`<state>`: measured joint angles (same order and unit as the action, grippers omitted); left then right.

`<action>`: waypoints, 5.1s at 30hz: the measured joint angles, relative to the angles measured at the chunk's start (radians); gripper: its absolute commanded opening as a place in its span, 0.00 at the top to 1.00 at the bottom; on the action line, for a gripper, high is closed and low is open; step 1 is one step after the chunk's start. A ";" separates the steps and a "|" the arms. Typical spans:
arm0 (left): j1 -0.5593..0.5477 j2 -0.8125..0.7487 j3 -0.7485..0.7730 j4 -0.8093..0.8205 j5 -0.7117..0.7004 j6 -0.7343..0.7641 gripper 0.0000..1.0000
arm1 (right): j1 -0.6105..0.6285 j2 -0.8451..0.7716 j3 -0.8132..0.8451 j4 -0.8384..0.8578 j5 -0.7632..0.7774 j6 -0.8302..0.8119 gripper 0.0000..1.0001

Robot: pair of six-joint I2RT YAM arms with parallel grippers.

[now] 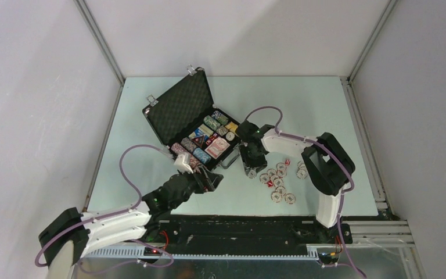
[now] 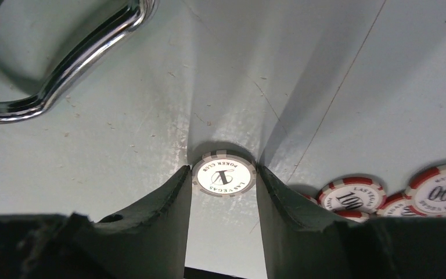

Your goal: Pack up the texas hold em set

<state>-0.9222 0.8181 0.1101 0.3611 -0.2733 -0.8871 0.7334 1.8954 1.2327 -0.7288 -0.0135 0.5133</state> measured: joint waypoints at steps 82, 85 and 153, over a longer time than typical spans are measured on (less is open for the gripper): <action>0.221 0.306 0.407 -1.061 -0.051 0.020 0.26 | 0.043 -0.481 -0.264 0.129 0.000 0.023 0.53; 0.225 0.308 0.407 -1.043 -0.046 0.032 0.28 | 0.043 -0.483 -0.267 0.136 -0.009 0.018 0.53; 0.064 0.418 0.454 -0.876 0.001 0.119 0.59 | 0.039 -0.584 -0.338 0.146 -0.067 0.043 0.52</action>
<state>-0.8577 1.2362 0.5644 -0.5148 -0.2726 -0.7685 0.7719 1.3109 0.8944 -0.5831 -0.0803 0.5560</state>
